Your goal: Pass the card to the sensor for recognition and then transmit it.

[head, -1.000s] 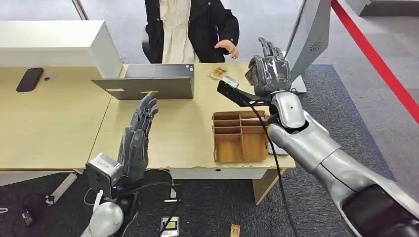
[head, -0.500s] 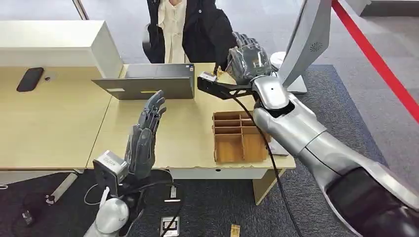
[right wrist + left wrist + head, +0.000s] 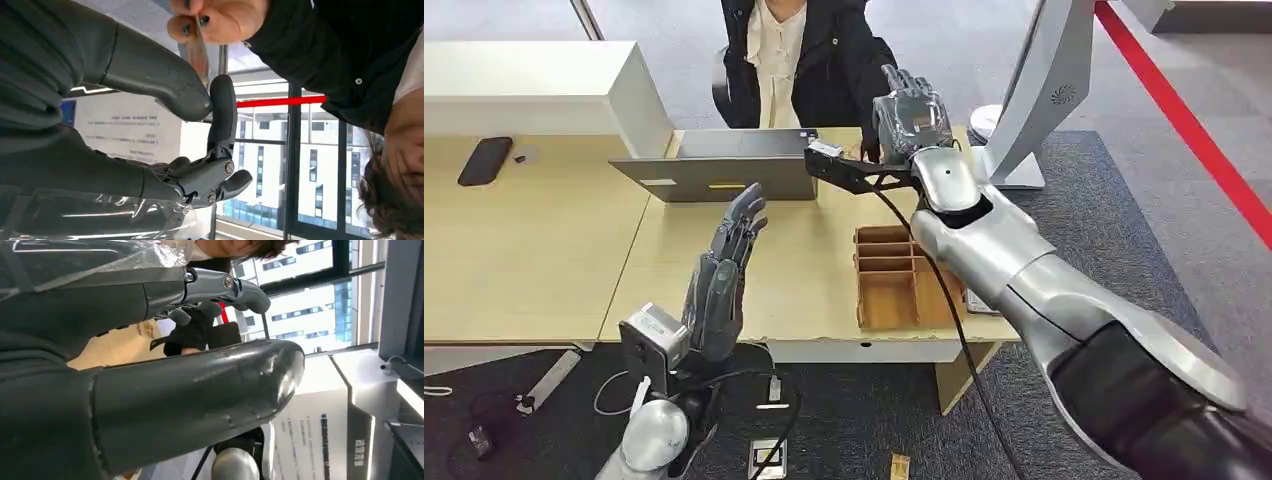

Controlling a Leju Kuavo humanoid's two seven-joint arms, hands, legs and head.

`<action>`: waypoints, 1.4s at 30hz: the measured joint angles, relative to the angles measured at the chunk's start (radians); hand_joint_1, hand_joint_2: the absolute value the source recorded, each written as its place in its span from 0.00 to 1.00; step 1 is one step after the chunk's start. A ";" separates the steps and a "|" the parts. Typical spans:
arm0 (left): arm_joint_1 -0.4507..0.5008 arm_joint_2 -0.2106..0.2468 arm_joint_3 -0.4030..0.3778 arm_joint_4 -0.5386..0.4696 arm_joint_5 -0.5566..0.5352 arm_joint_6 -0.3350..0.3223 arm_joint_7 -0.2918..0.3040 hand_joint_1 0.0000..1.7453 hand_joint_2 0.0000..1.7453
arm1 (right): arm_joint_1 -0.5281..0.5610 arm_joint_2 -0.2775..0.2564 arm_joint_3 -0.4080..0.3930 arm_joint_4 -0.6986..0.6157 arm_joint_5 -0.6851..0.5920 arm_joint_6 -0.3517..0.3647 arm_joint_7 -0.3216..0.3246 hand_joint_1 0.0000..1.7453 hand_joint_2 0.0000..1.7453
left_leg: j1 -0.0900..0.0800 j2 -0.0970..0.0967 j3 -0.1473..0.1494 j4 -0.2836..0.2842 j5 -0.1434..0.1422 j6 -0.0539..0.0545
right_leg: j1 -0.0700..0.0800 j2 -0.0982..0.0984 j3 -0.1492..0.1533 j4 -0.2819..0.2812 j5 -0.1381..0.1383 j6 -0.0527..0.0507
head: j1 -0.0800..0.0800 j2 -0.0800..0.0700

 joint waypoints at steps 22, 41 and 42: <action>0.037 0.008 0.009 0.003 -0.043 0.066 -0.006 0.00 0.00 | 0.292 -0.085 -0.149 -0.379 -0.730 -0.347 -0.278 0.00 1.00 | 0.000 -0.001 0.001 0.000 0.000 0.000 | 0.001 0.000 0.001 0.000 0.000 0.000 | 0.000 0.000; 0.150 0.057 0.071 -0.097 -0.100 0.164 0.046 0.00 0.00 | 0.982 -0.189 -0.270 -1.124 -0.871 -0.381 -0.574 0.00 1.00 | 0.001 0.000 0.000 -0.001 -0.001 0.000 | 0.001 0.000 0.000 -0.001 -0.002 -0.001 | 0.000 0.000; 0.151 0.059 0.076 -0.098 -0.098 0.166 0.046 0.00 0.00 | 1.000 -0.188 -0.270 -1.142 -0.868 -0.380 -0.580 0.00 1.00 | 0.001 0.000 0.000 -0.001 -0.001 0.000 | 0.001 0.000 0.001 -0.001 -0.002 -0.001 | 0.000 0.000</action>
